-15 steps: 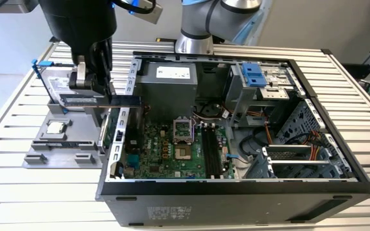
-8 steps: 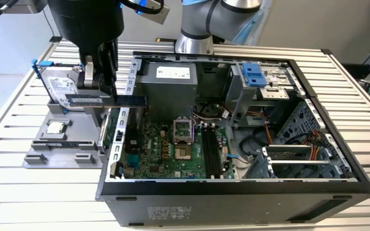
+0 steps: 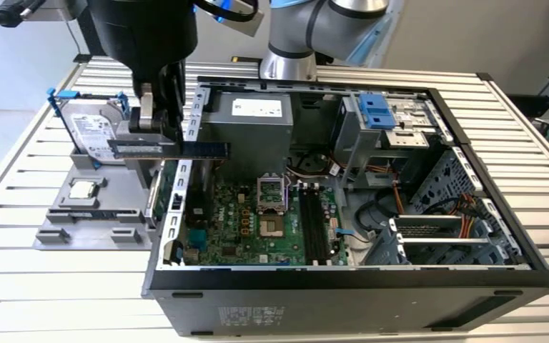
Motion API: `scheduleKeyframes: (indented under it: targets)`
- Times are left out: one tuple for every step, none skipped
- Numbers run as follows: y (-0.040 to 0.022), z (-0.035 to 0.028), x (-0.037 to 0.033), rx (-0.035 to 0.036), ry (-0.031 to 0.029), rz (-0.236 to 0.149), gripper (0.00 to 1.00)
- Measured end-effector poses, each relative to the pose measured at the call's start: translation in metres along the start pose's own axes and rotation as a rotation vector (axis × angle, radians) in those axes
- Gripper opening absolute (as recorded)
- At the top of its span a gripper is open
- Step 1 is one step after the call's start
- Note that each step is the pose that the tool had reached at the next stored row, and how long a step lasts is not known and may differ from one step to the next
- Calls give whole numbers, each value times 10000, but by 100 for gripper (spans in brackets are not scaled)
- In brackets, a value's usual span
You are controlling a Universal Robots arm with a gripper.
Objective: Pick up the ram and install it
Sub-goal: 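Pick up the ram and move it above insertion slot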
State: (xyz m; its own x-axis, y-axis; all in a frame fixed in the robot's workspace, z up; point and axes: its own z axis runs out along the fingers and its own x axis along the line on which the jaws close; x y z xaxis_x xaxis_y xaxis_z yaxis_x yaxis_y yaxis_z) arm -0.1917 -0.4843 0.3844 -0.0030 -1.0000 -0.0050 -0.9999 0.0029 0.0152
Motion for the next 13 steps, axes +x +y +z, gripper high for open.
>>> scheduleKeyframes:
  targets:
    - [-15, 0, 0, 0, 0, 0, 0]
    - [-29, 0, 0, 1, 0, 0, 0]
    - [-43, 0, 0, 0, 0, 0, 0]
    - [-57, 0, 0, 1, 0, 1, 0]
    - [-71, -1, 0, 0, 2, 1, 0]
    - [-86, -1, 0, 0, 3, 0, 0]
    - [-101, -1, 0, 0, 2, 1, 0]
    - [-115, -1, 0, 0, 2, 0, 0]
    - [-130, -2, 0, 0, 3, 0, 0]
    - [-144, -2, 0, 0, 4, 1, 0]
    - [-158, -2, -1, 0, 4, 1, 0]
    - [-173, -2, -1, 0, 4, 1, 0]
    - [-187, -3, -1, 0, 5, 1, 0]
